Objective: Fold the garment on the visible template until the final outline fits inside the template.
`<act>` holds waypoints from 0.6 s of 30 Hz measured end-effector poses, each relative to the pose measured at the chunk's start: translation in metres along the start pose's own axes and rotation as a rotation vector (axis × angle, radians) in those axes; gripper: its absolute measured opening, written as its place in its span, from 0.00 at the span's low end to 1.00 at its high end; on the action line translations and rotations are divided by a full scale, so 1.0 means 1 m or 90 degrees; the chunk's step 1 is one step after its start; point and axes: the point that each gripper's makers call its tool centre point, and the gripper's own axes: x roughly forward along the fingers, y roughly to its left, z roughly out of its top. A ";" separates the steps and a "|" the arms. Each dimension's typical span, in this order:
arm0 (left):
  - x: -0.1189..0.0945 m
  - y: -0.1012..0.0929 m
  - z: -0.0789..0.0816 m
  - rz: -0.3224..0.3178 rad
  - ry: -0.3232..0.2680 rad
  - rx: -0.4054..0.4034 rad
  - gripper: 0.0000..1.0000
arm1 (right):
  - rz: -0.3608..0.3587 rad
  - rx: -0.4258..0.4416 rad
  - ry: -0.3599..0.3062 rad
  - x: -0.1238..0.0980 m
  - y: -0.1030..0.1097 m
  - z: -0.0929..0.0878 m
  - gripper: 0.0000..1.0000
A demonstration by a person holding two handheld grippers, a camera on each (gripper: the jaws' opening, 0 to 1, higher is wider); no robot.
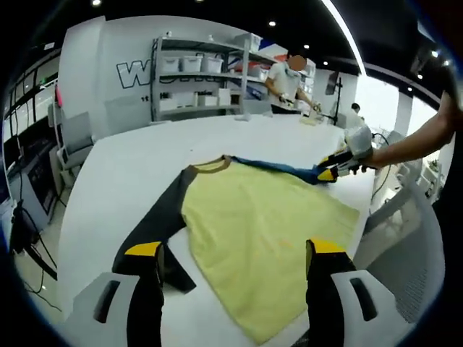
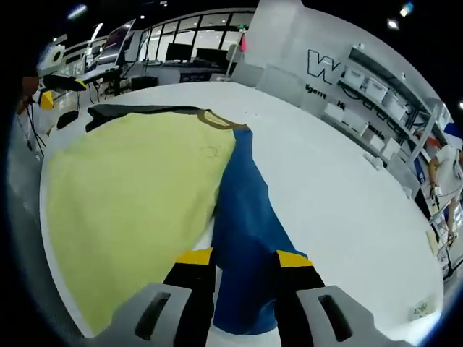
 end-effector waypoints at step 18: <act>0.002 -0.010 -0.001 -0.019 0.004 0.010 0.81 | -0.092 0.045 -0.025 -0.021 -0.039 0.006 0.00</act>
